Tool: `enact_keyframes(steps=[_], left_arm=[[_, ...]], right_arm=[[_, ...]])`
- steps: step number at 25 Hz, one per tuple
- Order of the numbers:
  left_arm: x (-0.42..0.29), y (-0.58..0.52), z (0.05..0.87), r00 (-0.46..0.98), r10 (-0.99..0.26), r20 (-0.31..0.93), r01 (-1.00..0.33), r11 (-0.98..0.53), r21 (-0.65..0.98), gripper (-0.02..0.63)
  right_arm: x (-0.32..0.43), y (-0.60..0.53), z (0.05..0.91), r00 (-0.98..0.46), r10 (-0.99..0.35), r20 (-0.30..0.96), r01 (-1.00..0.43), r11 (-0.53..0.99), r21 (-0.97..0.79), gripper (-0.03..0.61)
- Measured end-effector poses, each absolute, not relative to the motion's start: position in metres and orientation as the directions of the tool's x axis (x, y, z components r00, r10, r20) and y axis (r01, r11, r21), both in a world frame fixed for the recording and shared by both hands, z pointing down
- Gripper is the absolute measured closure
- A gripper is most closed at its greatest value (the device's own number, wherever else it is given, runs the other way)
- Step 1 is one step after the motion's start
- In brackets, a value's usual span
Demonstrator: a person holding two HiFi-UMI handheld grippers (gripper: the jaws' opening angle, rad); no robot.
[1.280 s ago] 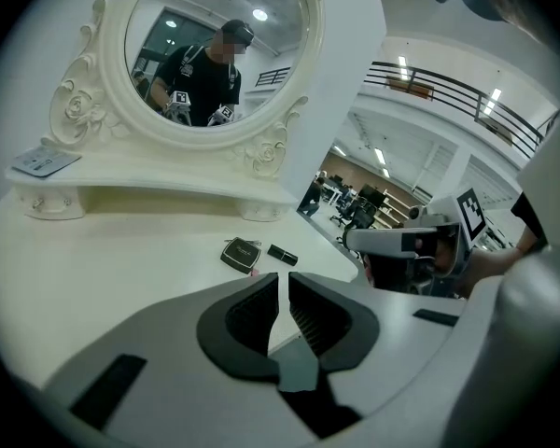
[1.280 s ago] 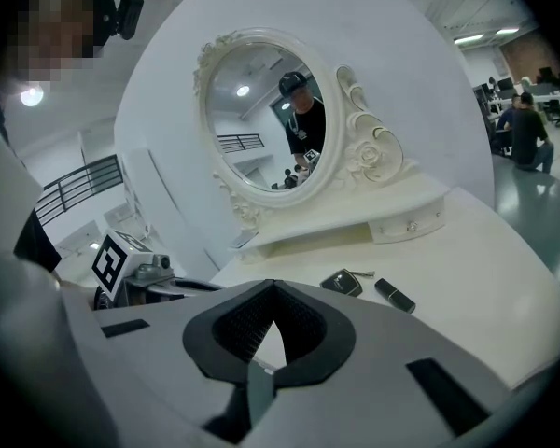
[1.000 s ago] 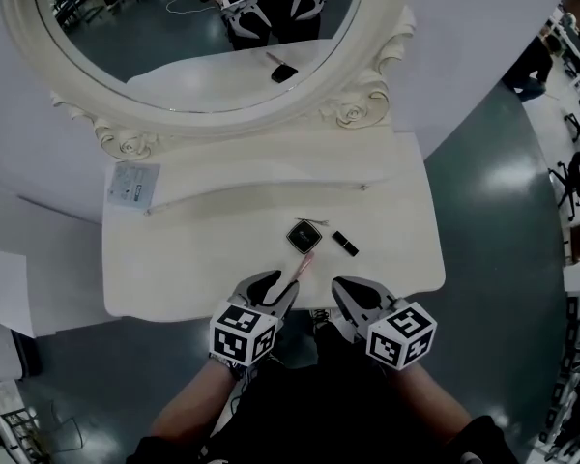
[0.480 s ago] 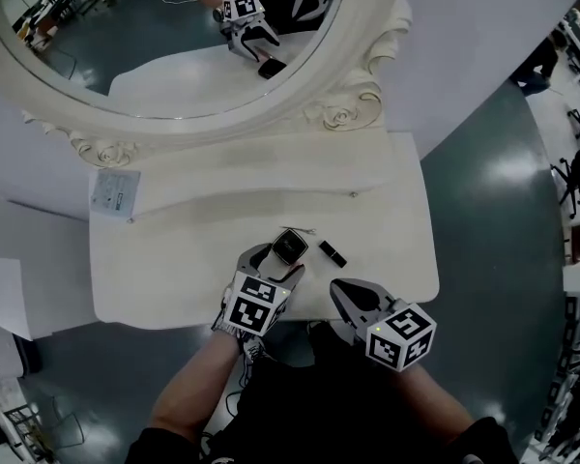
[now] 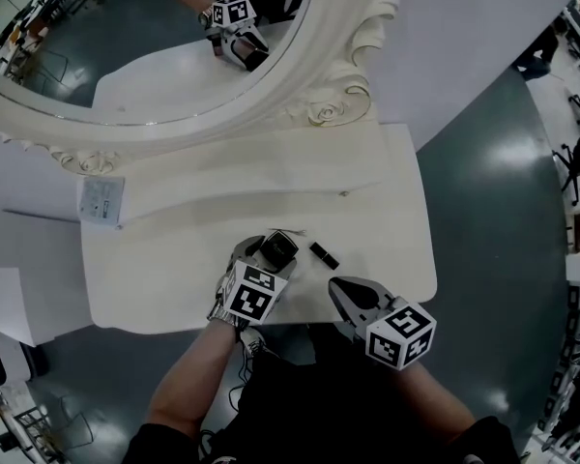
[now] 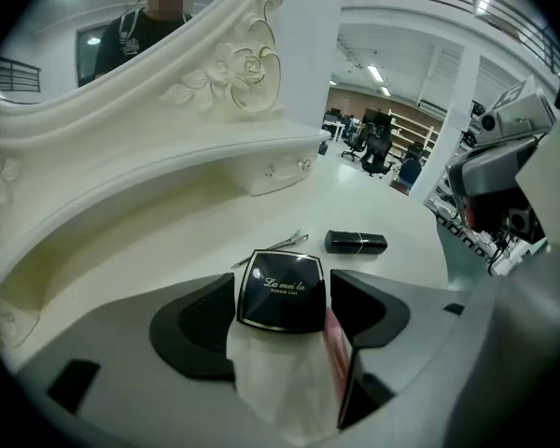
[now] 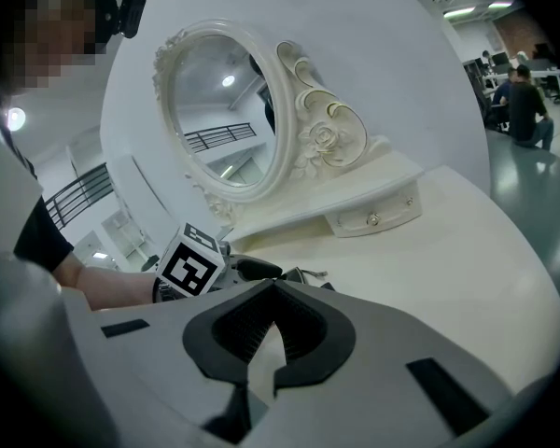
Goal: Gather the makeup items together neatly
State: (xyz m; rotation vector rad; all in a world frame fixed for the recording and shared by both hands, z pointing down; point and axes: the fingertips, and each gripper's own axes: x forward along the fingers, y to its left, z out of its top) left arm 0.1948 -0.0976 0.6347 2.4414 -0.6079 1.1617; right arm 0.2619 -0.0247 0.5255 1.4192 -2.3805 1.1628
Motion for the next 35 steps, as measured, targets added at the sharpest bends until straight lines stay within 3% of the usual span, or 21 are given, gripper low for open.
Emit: enact_keyframes(steps=[20, 35], left_arm=[[0.181, -0.106, 0.628, 0.578, -0.304, 0.758, -0.616, -0.771, 0.160, 0.308], [0.033, -0.111, 0.603, 0.432, -0.521, 0.737, -0.859, -0.486, 0.159, 0.310]], right_arm=[[0.256, -0.022, 0.526, -0.552, -0.686, 0.475, -0.793, 0.256, -0.552, 0.551], [0.169, -0.033, 0.517, -0.654, -0.607, 0.451, -0.739, 0.387, -0.552, 0.551]])
